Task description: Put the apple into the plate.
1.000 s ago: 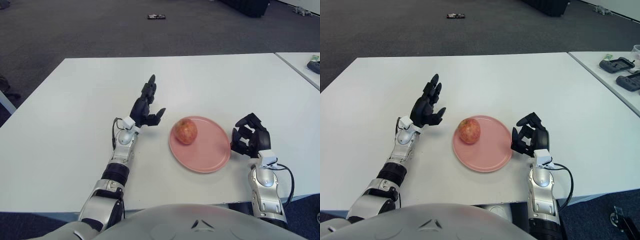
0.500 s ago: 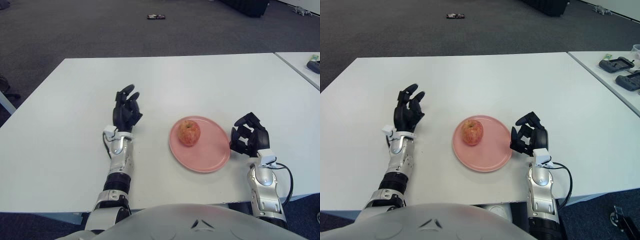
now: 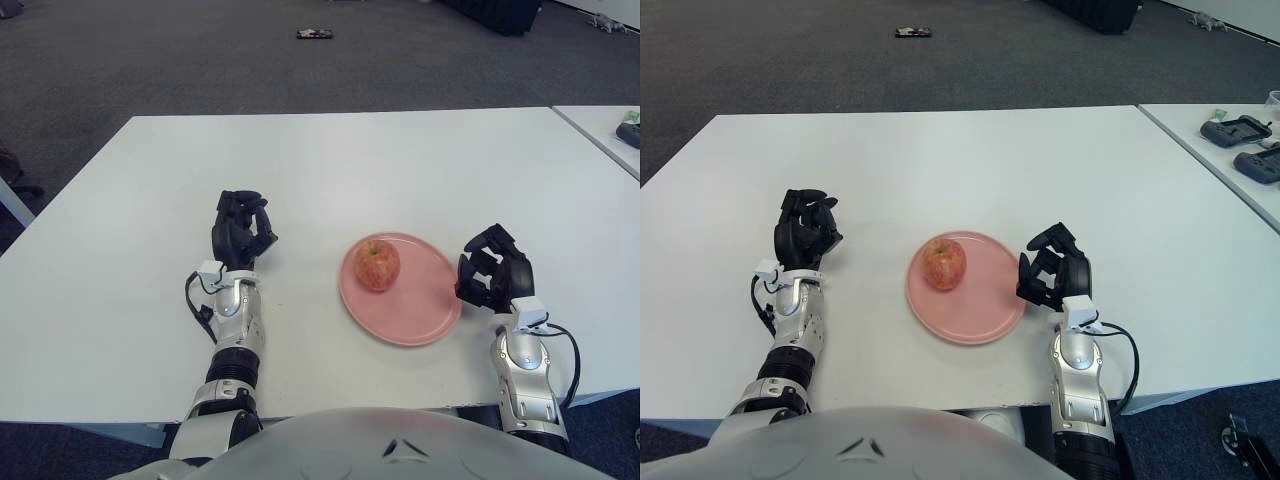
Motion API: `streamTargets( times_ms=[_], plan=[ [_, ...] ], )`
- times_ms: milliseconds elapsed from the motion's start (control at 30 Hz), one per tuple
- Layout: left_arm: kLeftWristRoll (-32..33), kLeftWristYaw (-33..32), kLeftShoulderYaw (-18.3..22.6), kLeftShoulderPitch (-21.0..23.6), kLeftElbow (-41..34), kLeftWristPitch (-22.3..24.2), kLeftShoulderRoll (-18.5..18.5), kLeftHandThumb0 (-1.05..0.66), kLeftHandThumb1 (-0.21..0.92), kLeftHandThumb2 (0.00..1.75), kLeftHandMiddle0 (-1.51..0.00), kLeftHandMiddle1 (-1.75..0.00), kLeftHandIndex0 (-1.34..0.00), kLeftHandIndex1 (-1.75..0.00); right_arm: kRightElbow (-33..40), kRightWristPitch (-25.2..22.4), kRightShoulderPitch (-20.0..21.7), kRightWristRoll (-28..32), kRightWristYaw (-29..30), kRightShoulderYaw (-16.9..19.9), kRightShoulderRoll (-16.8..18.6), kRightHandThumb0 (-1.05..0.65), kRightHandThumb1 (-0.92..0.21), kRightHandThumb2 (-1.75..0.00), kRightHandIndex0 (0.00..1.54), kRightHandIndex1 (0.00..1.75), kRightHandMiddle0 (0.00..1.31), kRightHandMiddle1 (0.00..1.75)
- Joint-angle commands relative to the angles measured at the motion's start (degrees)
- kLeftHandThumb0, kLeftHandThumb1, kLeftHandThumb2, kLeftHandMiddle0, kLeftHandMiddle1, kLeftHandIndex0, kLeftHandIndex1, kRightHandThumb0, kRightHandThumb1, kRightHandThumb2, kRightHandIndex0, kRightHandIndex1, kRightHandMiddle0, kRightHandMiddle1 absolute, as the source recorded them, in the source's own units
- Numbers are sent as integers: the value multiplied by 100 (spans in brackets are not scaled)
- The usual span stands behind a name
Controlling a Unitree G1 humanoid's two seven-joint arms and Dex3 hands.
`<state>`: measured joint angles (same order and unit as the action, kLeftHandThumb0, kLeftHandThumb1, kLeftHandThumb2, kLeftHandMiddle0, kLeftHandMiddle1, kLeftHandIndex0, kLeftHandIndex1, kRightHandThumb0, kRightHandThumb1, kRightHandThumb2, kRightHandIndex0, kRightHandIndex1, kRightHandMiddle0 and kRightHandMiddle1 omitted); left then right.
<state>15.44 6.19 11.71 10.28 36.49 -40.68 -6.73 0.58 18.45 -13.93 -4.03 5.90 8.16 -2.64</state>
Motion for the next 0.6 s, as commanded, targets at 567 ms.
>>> streamTargets(
  times_ms=[567],
  plan=[
    [94, 357, 158, -393, 353, 311, 95, -50, 28, 137, -123, -175, -64, -175, -378, 295, 297, 81, -62, 17, -52, -46, -38, -125, 97, 175, 56, 175]
  ],
)
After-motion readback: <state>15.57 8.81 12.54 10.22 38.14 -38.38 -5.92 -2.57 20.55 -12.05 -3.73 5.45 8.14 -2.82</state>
